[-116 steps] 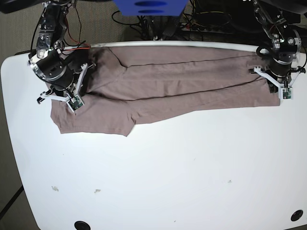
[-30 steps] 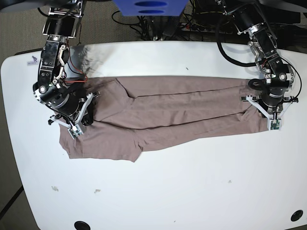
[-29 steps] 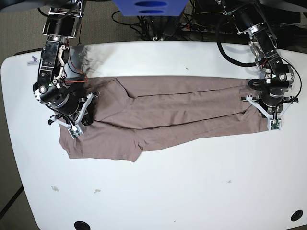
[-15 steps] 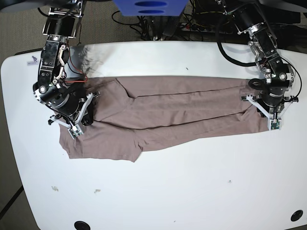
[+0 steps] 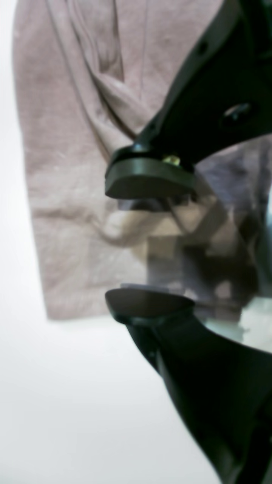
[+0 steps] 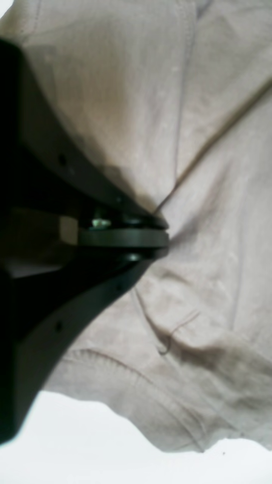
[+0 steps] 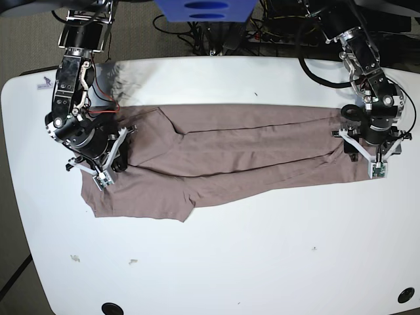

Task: Fold the T-shirt properly
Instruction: 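Pull the strip's end with the left gripper, spreading the shirt, then open the left gripper and release the shirt end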

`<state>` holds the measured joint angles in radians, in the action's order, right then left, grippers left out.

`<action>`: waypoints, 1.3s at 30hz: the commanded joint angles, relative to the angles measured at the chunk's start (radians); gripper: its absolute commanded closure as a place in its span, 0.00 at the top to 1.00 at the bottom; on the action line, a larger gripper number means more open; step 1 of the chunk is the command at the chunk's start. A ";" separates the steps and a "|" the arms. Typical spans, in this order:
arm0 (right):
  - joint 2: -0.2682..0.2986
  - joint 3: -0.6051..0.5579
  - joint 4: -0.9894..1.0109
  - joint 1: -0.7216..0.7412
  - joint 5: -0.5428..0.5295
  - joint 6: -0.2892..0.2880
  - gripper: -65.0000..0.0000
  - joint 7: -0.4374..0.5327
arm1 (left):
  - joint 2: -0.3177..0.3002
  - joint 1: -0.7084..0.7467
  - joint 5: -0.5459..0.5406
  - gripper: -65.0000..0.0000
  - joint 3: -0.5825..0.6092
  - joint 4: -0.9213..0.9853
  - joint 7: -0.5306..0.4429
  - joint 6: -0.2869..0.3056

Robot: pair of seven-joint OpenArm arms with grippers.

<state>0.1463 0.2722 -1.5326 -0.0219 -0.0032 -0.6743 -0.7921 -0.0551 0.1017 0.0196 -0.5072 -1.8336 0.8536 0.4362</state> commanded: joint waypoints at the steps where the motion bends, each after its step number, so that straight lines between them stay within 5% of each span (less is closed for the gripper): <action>1: 0.008 -0.001 0.008 -0.006 0.052 0.005 0.00 -0.072 | -0.010 -0.010 -0.005 0.56 -0.003 -0.050 -0.020 -0.006; 15: 0.008 -0.001 0.008 -0.006 0.052 0.005 0.00 -0.074 | -0.010 -0.017 -0.054 0.57 -0.109 -0.097 -0.020 -0.003; 21: 0.008 -0.003 0.008 -0.008 0.052 0.005 0.00 -0.074 | -0.024 -0.012 -0.215 0.57 -0.233 -0.097 -0.009 0.123; 27: 0.009 -0.004 0.008 -0.008 0.052 0.005 0.00 -0.074 | -0.099 -0.018 -0.329 0.57 -0.298 -0.093 0.123 0.218; 39: 0.011 -0.006 0.008 -0.010 0.052 0.005 0.00 -0.074 | -0.165 -0.017 -0.527 0.57 -0.342 -0.090 0.250 0.262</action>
<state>0.1471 0.2680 -1.5322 -0.0223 -0.0032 -0.6708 -0.7921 -0.1921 0.0914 -0.4786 -0.8421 -1.9110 1.1030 0.7025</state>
